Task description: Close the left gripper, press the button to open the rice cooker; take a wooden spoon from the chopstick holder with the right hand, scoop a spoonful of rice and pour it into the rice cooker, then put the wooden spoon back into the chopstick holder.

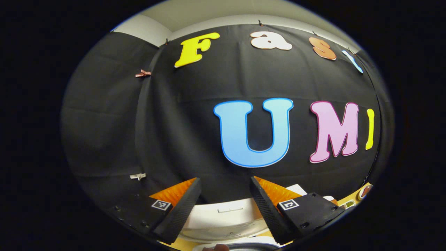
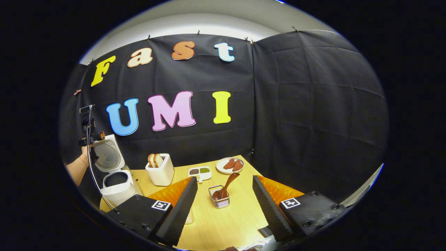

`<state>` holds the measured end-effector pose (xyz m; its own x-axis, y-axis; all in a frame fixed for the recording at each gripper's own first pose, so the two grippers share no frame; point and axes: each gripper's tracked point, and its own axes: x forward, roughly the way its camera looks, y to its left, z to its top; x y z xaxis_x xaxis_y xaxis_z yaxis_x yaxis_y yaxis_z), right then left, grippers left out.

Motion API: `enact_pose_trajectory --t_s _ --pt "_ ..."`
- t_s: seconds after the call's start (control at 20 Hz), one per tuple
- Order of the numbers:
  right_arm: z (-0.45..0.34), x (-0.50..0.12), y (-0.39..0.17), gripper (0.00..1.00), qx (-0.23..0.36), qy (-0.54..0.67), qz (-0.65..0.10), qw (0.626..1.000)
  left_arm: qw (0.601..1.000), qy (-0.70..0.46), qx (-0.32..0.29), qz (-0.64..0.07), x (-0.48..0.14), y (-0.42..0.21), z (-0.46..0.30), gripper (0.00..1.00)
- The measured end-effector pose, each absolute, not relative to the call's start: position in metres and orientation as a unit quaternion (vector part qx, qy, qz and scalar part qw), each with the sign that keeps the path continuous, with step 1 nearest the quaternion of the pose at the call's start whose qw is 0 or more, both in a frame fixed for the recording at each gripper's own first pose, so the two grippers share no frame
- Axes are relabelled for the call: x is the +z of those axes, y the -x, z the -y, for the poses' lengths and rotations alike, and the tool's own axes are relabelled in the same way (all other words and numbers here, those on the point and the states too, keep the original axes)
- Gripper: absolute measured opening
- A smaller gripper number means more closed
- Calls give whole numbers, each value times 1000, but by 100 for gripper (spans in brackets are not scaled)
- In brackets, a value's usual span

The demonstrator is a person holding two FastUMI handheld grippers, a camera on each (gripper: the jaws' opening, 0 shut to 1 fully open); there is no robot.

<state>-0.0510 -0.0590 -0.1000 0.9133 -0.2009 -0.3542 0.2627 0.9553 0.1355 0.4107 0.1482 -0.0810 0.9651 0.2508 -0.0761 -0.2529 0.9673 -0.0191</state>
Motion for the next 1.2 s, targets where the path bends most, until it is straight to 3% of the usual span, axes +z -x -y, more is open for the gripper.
enact_pose_trajectory --t_s 0.05,0.5,0.8,1.2 --pt "58 -101 48 98 -117 -97 -172 973 992 13 125 -25 -76 -405 -146 100" --pt "50 -105 41 99 -88 -148 -178 969 993 14 109 -33 -100 -325 -103 99" --pt "66 -89 63 98 -86 -137 -161 974 988 40 123 -88 -149 -267 -70 99" --pt "75 -97 89 99 -91 -134 -171 972 978 57 125 -158 -212 -239 -43 100"
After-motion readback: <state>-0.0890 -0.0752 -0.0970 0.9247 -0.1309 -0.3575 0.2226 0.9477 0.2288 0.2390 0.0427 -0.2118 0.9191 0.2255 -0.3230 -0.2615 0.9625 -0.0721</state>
